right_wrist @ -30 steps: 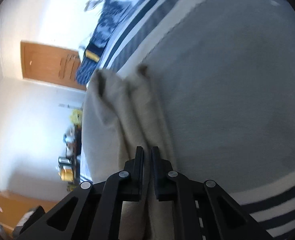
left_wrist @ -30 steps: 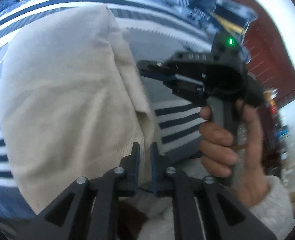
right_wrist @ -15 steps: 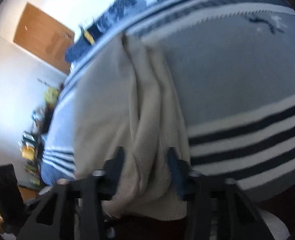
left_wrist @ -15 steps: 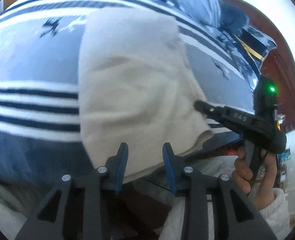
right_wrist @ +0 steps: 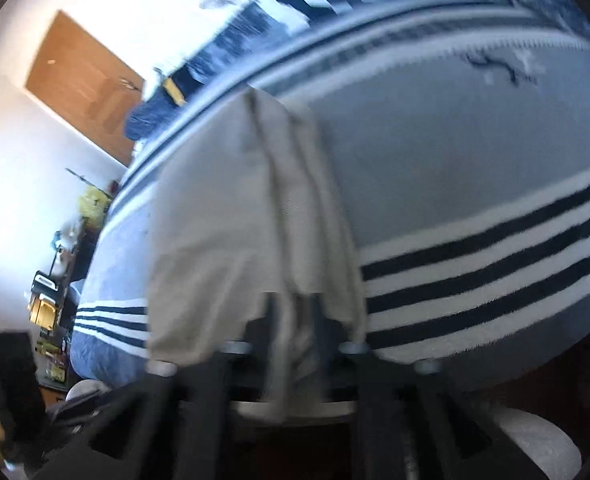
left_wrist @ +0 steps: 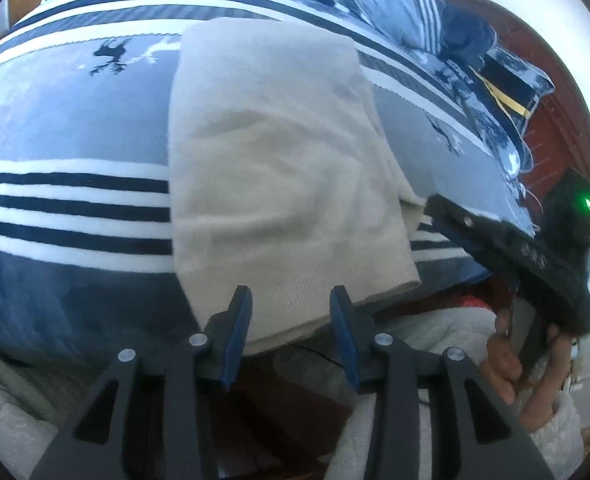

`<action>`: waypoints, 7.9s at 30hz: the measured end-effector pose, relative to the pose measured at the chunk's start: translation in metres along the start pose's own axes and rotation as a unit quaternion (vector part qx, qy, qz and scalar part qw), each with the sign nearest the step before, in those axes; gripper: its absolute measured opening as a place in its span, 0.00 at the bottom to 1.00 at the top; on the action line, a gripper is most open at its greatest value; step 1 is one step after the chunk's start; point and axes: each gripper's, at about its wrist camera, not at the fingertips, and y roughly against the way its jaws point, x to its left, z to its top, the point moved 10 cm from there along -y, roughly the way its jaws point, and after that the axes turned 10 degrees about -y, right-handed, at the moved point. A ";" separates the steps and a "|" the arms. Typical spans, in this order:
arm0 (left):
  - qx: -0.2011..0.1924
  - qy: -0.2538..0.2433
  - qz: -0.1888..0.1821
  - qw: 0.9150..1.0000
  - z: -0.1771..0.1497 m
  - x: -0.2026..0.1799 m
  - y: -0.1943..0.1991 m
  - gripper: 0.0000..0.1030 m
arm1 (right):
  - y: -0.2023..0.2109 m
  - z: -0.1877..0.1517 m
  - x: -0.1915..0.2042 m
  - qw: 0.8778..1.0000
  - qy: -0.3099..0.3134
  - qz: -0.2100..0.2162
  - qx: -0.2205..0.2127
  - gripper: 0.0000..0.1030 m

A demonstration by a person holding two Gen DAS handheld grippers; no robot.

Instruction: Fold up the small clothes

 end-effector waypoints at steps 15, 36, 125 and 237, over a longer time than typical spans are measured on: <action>0.006 0.053 0.034 0.998 -0.005 0.039 -0.007 0.44 | -0.058 -0.025 -0.001 0.995 0.016 -0.049 0.088 0.06; 0.017 0.091 0.016 0.996 -0.010 0.053 -0.013 0.64 | -0.040 -0.026 -0.017 0.989 0.023 -0.124 0.071 0.05; -0.004 0.198 -0.138 0.971 0.156 0.133 -0.063 0.30 | -0.144 0.082 0.006 0.980 -0.155 0.053 0.113 0.26; -0.035 0.119 -0.047 0.991 0.059 0.188 0.022 0.14 | -0.119 -0.016 0.074 0.990 -0.023 0.033 0.138 0.04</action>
